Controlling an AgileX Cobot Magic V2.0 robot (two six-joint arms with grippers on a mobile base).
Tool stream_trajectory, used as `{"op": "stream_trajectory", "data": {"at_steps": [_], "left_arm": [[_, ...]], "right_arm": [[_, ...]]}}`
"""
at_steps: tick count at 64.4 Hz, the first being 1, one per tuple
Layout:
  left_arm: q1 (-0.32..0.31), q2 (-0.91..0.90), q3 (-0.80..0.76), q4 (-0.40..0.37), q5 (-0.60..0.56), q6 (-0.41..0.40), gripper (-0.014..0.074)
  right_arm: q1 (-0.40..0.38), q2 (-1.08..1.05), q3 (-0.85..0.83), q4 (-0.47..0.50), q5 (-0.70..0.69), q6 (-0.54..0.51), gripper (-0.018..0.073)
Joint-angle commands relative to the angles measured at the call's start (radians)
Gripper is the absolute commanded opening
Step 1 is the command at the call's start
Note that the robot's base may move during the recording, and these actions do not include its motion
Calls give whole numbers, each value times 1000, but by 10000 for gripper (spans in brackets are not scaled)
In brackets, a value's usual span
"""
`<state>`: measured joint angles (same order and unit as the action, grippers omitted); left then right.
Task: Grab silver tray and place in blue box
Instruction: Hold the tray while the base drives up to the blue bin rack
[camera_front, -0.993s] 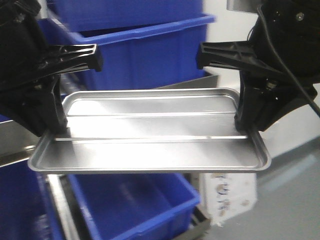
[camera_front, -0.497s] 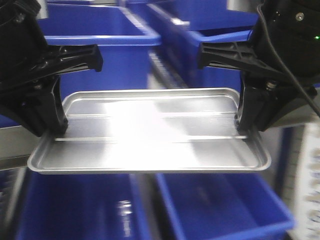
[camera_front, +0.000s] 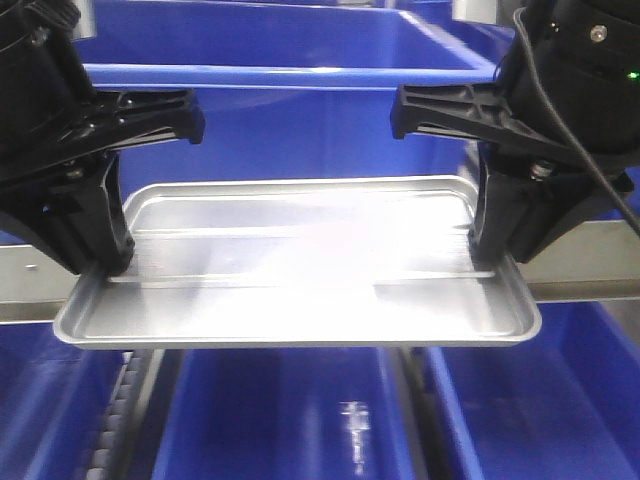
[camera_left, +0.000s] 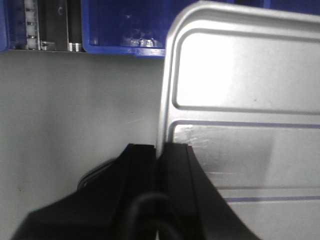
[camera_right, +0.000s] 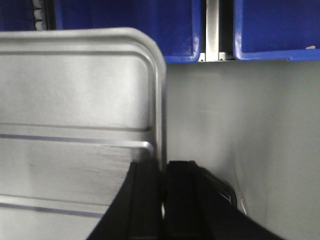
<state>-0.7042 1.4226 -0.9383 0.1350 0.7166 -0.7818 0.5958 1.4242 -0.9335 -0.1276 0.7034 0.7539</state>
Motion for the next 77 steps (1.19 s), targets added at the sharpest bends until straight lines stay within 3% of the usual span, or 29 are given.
{"op": "stream_trajectory", "data": {"at_steps": [1,77], "left_arm": [[0,-31,-22,41,4,-14,-104],[0,-31,-22,41,4,-14,-104]], "right_arm": [[-6,-39,-20,-46,11,-2,57],[-6,-39,-20,-46,11,-2,57]]}}
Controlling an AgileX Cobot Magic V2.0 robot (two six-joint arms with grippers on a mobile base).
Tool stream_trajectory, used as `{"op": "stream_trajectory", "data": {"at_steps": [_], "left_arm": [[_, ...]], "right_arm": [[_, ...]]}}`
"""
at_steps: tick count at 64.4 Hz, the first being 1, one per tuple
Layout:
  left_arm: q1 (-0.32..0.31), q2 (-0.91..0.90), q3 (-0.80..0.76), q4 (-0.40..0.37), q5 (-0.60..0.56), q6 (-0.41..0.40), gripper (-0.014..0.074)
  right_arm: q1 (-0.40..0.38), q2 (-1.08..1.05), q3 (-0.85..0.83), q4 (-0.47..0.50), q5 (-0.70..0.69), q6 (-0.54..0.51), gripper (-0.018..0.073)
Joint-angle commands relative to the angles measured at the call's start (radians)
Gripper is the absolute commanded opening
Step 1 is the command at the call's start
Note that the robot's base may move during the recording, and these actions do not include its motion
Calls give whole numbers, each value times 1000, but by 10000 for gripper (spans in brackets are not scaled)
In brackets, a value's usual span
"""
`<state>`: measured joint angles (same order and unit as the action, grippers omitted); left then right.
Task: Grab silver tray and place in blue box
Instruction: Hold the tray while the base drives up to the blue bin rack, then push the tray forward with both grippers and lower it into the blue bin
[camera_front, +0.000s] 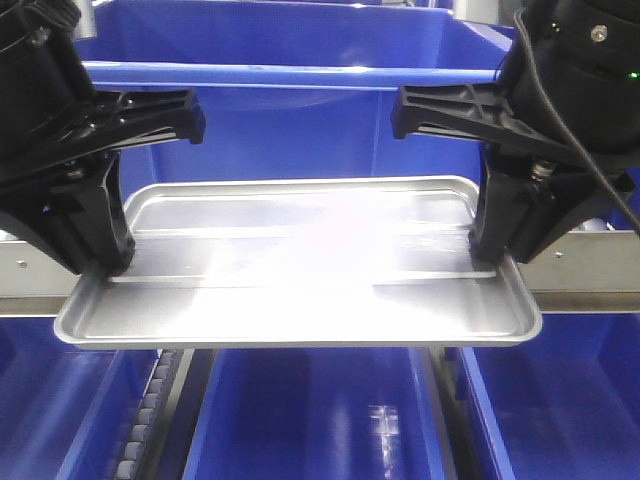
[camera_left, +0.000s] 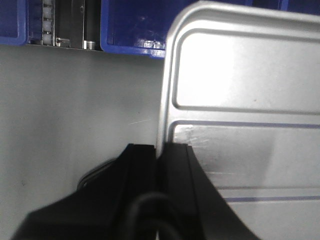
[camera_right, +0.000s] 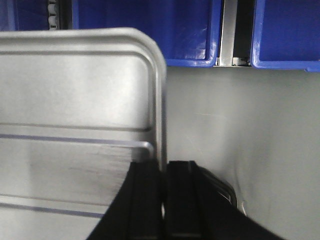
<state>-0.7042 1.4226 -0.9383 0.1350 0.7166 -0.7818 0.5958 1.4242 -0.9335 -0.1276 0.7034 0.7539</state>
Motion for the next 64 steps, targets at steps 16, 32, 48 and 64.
{"op": "stream_trajectory", "data": {"at_steps": [16,32,48,64], "left_arm": [[0,-31,-22,41,-2,-14,-104],[0,-31,-22,41,-2,-14,-104],[0,-31,-22,41,-30,-14,-104],[0,-66,-75,43,-34,-14,-104]], "right_arm": [[-6,-39,-20,-46,11,-2,57],[-6,-39,-20,-46,11,-2,57],[-6,-39,-20,-54,-51,-2,57],[-6,-43,-114,-55,11,-11,57]]}}
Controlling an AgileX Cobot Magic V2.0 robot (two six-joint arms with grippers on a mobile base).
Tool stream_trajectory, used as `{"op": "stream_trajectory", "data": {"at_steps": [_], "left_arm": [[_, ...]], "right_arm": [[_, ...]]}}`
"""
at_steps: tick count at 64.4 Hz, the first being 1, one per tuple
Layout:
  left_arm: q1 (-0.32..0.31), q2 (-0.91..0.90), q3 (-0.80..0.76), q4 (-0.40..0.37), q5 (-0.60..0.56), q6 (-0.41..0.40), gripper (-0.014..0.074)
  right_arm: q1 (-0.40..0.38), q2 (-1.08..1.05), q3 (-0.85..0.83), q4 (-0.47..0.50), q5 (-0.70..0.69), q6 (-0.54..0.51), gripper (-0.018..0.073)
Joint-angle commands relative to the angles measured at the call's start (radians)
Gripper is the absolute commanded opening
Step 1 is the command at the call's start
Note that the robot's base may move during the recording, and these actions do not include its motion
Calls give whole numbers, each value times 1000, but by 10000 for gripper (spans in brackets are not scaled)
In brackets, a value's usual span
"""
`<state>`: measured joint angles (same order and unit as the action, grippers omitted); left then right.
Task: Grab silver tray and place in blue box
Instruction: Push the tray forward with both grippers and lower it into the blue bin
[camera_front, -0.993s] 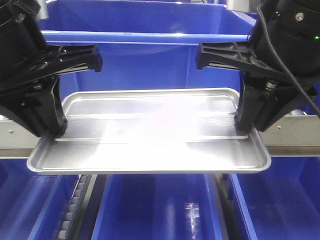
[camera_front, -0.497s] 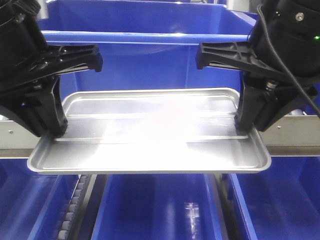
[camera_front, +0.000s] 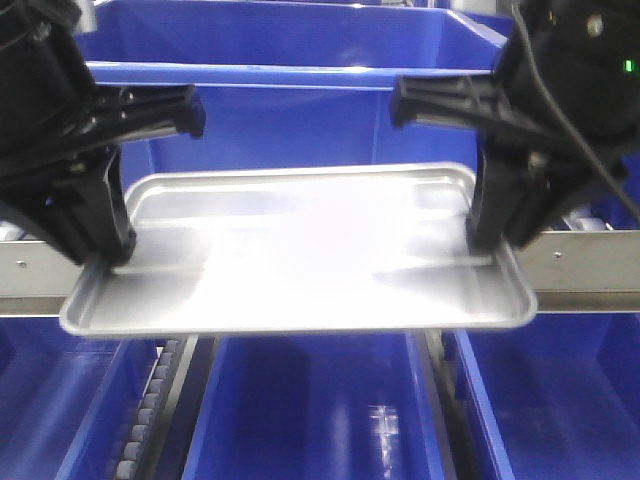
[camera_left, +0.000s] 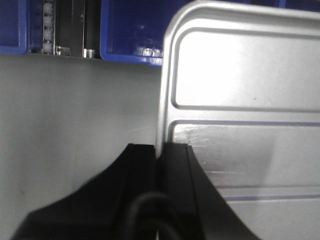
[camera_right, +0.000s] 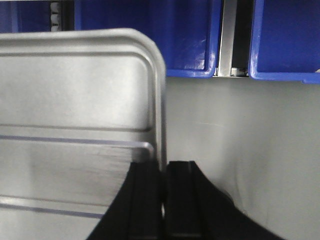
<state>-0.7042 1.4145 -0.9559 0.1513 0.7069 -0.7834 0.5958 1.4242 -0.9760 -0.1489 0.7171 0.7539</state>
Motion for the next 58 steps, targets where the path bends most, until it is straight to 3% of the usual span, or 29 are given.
{"op": "stream_trajectory", "data": {"at_steps": [1,12,24,34,47,58], "left_arm": [[0,-64,-64,27,-24,-12,-104],[0,-108,-158,27,6,-8,-104],[0,-123,-252,101,2,-6,-104],[8,-117,-284,226,-103,-6,-104],[84,-62,-346,235,-177,-6,-104],[151,13,-400,287,-333,-6,-104]], "right_arm": [[-6,-44,-86,-34,3,-16,57],[-6,-60,-195,-34,51,-40,57],[-6,-65,-290,-35,43,-57,57],[-15,-41,-346,-76,3,-73,57],[-44,3,-433,-109,-101,-74,57],[-74,59,-488,-192,-218,-74,57]]}}
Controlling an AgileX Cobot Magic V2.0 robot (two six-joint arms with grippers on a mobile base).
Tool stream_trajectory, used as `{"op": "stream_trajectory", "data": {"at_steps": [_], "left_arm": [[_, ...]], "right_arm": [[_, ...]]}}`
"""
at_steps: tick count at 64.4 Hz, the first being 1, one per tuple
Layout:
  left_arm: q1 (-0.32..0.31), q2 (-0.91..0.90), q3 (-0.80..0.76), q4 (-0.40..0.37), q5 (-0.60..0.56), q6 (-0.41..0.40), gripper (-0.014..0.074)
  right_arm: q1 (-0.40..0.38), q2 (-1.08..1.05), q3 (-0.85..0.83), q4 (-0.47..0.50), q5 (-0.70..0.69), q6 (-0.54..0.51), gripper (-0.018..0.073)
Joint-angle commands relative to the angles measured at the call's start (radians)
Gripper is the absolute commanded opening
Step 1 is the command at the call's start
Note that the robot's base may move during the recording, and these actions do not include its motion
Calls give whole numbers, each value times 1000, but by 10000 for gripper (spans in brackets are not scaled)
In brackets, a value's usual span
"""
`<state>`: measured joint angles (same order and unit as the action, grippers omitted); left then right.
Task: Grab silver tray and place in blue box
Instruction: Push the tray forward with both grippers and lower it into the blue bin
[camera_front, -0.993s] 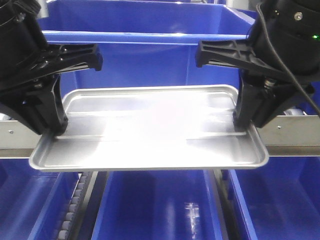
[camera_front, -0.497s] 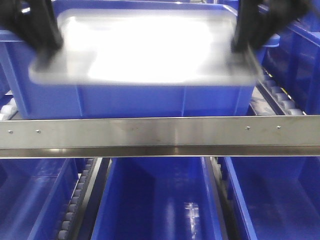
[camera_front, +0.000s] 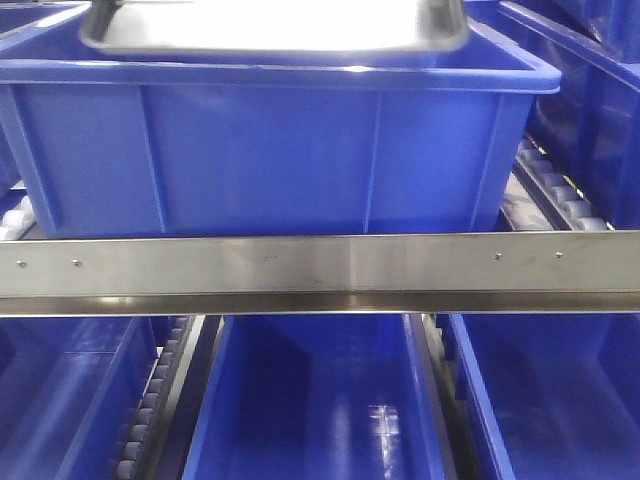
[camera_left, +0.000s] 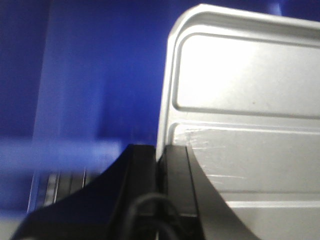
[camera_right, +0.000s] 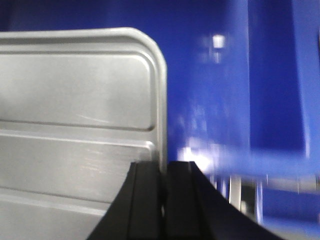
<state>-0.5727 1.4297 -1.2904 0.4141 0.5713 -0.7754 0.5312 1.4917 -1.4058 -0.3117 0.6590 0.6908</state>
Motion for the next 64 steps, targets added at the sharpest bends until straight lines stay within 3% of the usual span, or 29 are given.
{"op": "stream_trajectory", "data": {"at_steps": [1,10,28,49,55,61,64], "left_arm": [[25,5,-71,33,-210,-14,-104],[71,75,-124,86,-309,-14,-104],[174,216,-143,86,-560,-14,-104],[199,299,-143,86,-587,-14,-102],[199,299,-143,86,-571,-14,-60],[201,299,-143,110,-555,-14,34],[205,299,-143,119,-555,-14,90]], "right_arm": [[-13,-2,-61,-35,-173,-11,57],[-65,55,-84,-83,-332,-11,57],[-145,190,-84,-85,-659,-11,57],[-161,277,-84,-85,-659,-11,60],[-161,280,-84,-85,-659,-11,66],[-161,280,-84,-85,-659,-11,156],[-162,280,-84,-85,-659,-11,250]]}}
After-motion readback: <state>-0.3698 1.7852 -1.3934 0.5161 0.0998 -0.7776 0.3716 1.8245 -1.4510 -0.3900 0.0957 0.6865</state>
